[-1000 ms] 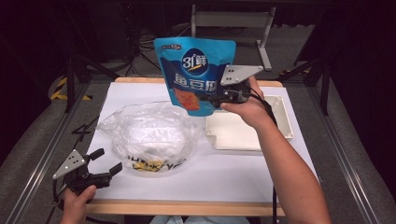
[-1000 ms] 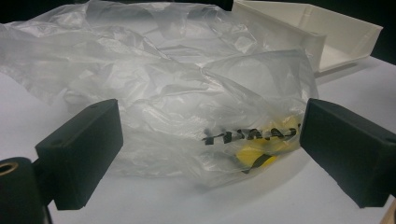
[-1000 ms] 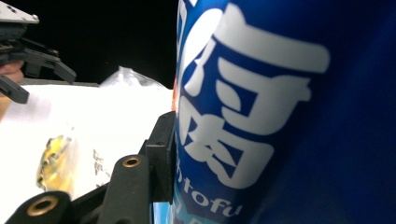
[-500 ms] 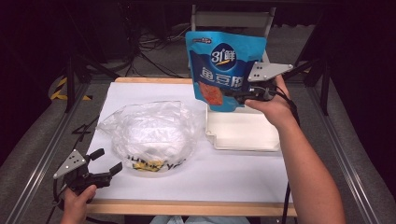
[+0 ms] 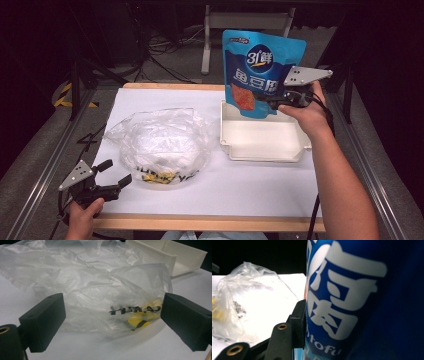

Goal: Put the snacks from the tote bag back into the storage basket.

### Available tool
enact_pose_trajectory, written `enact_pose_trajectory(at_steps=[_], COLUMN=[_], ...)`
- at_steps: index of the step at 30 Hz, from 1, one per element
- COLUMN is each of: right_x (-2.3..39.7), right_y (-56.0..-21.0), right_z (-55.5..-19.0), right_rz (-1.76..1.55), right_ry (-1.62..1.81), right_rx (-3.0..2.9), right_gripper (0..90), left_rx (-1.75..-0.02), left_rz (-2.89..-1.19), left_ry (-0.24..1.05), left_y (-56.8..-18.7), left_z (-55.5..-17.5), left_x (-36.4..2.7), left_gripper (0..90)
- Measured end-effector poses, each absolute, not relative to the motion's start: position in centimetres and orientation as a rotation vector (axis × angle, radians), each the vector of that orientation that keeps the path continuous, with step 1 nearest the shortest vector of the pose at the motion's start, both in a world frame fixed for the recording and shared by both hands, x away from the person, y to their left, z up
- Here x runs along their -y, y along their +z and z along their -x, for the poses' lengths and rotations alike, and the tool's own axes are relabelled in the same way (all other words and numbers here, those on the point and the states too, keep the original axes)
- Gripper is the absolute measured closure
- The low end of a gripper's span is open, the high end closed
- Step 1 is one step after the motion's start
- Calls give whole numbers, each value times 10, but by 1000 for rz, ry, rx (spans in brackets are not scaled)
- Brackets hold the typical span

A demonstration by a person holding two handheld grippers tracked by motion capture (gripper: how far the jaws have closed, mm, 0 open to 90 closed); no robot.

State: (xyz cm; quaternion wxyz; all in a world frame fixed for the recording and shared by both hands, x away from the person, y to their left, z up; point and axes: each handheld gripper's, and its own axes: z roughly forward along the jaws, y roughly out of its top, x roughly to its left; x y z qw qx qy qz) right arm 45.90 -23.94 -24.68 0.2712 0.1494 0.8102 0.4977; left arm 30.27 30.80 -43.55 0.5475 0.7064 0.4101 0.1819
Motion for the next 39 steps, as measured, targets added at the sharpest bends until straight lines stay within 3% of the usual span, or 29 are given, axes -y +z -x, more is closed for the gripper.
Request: enact_pose_trajectory(at_steps=[15,39], right_x=[263,257], right_y=[-282,-342], right_z=[-477,-489], right_rz=[-486,-533], right_ry=[1285,1193], right_rx=[-2199,-2337], right_gripper=[537,536], left_rx=[-975,-978], left_rz=[-1676,-1673], left_ry=[424,419], left_y=[-437,-437], left_z=[-304,-304], left_x=[-308,-309], left_gripper=[66,66])
